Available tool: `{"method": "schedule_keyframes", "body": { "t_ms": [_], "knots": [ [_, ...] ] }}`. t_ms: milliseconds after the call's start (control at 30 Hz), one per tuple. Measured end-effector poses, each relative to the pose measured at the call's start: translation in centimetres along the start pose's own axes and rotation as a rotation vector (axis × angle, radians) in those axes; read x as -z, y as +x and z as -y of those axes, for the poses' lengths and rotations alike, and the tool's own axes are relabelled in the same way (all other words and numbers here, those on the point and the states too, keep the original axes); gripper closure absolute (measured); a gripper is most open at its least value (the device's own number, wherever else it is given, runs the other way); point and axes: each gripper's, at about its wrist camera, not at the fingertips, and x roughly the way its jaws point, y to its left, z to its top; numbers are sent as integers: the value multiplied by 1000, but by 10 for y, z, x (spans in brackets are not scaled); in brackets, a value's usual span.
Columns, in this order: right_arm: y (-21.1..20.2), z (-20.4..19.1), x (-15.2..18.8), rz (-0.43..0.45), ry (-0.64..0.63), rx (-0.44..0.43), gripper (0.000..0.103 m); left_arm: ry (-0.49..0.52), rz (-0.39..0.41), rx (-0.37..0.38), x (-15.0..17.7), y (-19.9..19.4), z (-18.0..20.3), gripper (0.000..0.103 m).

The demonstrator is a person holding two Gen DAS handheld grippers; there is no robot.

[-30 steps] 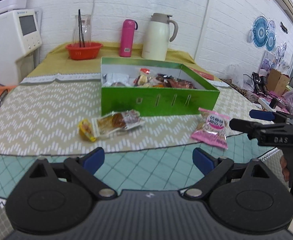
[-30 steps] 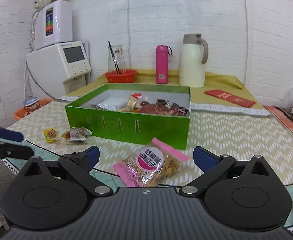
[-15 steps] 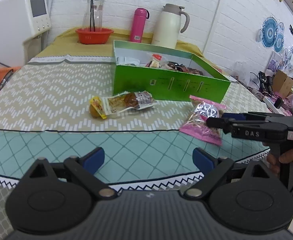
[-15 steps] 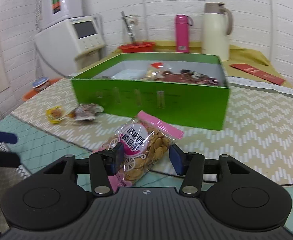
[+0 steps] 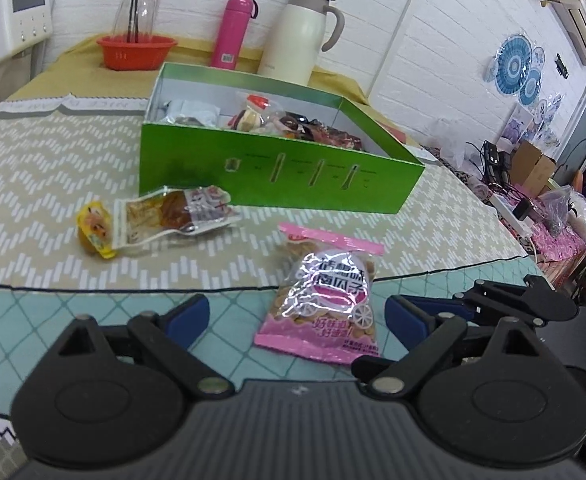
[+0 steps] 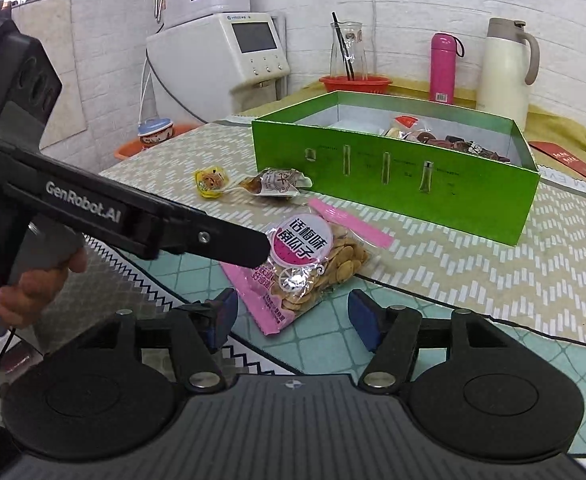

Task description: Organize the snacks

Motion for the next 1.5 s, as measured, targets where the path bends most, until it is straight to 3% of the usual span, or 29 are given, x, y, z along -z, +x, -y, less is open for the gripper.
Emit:
{"method": "schedule_keyframes", "body": {
  "t_ms": [167, 233, 267, 500, 633, 733, 933, 1067, 1133, 1167, 1233, 1500],
  "knots": [
    [8, 6, -2, 9, 68, -3, 7, -7, -21, 0, -2, 9, -2, 16],
    [10, 8, -1, 10, 92, -20, 12, -9, -29, 11, -4, 12, -3, 41],
    [11, 9, -1, 11, 102, -26, 14, -11, -38, 16, -6, 15, -3, 46],
    [15, 14, -1, 18, 177, -45, 18, -17, -37, 38, -11, 24, -5, 45],
    [15, 15, 0, 28, 186, -43, 29, -7, -41, 52, -9, 23, -3, 53],
    [14, 17, 0, 23, 192, -55, 35, 12, -48, 57, -7, 21, -2, 54],
    [14, 15, 1, 24, 183, -48, 36, 33, -44, 55, -5, 19, 1, 62],
    [15, 8, 2, 30, 116, -8, 46, 37, -38, 44, -5, 18, 3, 70],
    [14, 8, 3, 35, 113, -2, 55, 38, -32, 43, -5, 14, 5, 81],
    [13, 10, 3, 39, 124, -1, 63, 35, -35, 46, -4, 13, 5, 84],
    [9, 12, 1, 45, 136, 0, 69, 36, -38, 57, -4, 11, 8, 86],
    [-15, 18, -25, 171, 110, 17, 72, 62, 71, 91, -32, -12, 21, 88]
  ]
}}
